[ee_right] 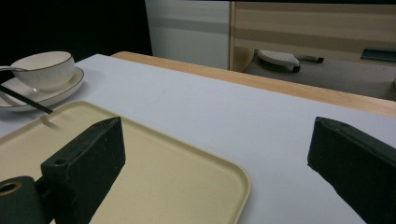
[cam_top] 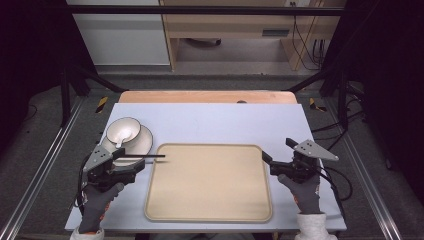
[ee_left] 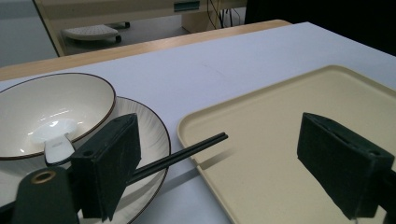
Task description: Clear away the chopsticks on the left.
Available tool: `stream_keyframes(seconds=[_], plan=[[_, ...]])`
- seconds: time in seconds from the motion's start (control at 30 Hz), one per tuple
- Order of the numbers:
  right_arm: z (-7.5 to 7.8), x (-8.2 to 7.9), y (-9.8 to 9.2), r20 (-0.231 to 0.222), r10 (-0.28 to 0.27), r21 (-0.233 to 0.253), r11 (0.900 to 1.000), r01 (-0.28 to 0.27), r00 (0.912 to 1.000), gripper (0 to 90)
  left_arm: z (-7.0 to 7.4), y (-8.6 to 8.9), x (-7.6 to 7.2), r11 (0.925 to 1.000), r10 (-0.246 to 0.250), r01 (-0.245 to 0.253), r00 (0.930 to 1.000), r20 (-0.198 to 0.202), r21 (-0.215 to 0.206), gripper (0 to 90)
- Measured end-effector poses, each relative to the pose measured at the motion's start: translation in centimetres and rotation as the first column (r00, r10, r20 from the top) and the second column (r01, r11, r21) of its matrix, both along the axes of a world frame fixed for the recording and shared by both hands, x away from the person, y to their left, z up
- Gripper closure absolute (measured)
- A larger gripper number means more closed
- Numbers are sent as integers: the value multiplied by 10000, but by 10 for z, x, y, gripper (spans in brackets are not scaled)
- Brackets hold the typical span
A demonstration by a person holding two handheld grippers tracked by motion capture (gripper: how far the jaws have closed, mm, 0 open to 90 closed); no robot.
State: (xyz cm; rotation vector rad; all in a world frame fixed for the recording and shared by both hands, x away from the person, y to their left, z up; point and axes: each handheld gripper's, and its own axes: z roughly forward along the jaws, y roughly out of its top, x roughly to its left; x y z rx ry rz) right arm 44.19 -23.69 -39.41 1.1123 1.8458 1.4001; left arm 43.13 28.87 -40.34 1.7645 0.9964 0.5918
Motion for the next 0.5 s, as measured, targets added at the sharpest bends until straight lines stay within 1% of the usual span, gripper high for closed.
stream_keyframes(seconds=[0.1, 0.17, 0.27, 0.33, 0.4, 0.5], plan=[[0, 0, 0, -105, -5, -32, 10000, 5, 9999, 41, 0, 2, 0, 10000, -66, 66, 10000, -41, 33, 133], [-1, 0, 1, -108, -24, -82, 10000, 23, 9999, 42, 0, 5, 0, 9996, -167, 169, 9998, -88, 212, 132], [0, -1, 1, -148, -42, -83, 10000, 41, 9999, 42, -1, 8, 1, 9994, -193, 197, 9997, -133, 294, 132], [-1, -1, 2, -138, -39, -129, 9999, 37, 9999, 42, -2, 10, 1, 9990, -280, 287, 9994, -202, 345, 132], [-1, -1, 2, -86, 5, -240, 9997, -7, 10000, 43, -4, 15, 2, 9978, -379, 397, 9987, -351, 531, 132], [0, -1, 3, -138, 27, -175, 9998, -29, 9999, 43, -6, 17, 3, 9976, -380, 404, 9983, -435, 557, 135]])
